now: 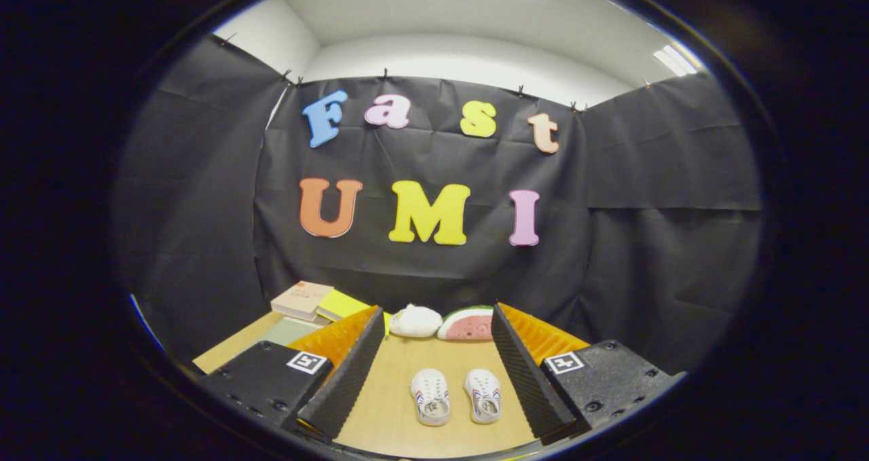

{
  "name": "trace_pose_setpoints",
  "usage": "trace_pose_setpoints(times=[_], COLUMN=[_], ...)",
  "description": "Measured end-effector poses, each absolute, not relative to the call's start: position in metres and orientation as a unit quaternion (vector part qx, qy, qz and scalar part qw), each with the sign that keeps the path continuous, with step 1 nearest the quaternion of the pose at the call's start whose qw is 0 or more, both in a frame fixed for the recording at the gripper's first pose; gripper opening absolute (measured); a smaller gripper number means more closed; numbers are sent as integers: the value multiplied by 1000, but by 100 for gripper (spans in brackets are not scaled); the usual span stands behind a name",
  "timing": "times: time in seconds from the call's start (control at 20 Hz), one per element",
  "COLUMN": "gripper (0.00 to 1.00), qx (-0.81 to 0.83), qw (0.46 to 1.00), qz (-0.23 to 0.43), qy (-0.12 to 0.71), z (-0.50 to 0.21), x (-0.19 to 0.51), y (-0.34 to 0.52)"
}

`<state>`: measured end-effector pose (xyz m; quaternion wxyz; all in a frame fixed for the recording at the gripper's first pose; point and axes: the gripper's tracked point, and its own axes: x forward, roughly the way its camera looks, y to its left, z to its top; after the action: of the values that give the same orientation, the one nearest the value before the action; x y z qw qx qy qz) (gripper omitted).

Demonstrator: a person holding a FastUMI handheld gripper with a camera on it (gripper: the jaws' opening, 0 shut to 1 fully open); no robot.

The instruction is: Open the storage box then place both shoes into the box .Put the left shoe in first, then the right shoe, with the right side of both shoes facing outward in a uniform manner.

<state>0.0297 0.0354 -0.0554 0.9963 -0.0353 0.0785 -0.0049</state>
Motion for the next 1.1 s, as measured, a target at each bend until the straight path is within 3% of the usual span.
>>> trace_pose_setpoints(times=[0.3, 0.65, 0.9, 1.1], gripper=[100, 100, 100, 100], qx=[-7, 152, 196, 265], qw=[988, 948, 888, 802], qz=[52, 166, 228, 304], qy=[144, 225, 347, 442], z=[-90, -132, -188, -240], x=[97, 175, 205, 211], y=[60, 93, 122, 151])
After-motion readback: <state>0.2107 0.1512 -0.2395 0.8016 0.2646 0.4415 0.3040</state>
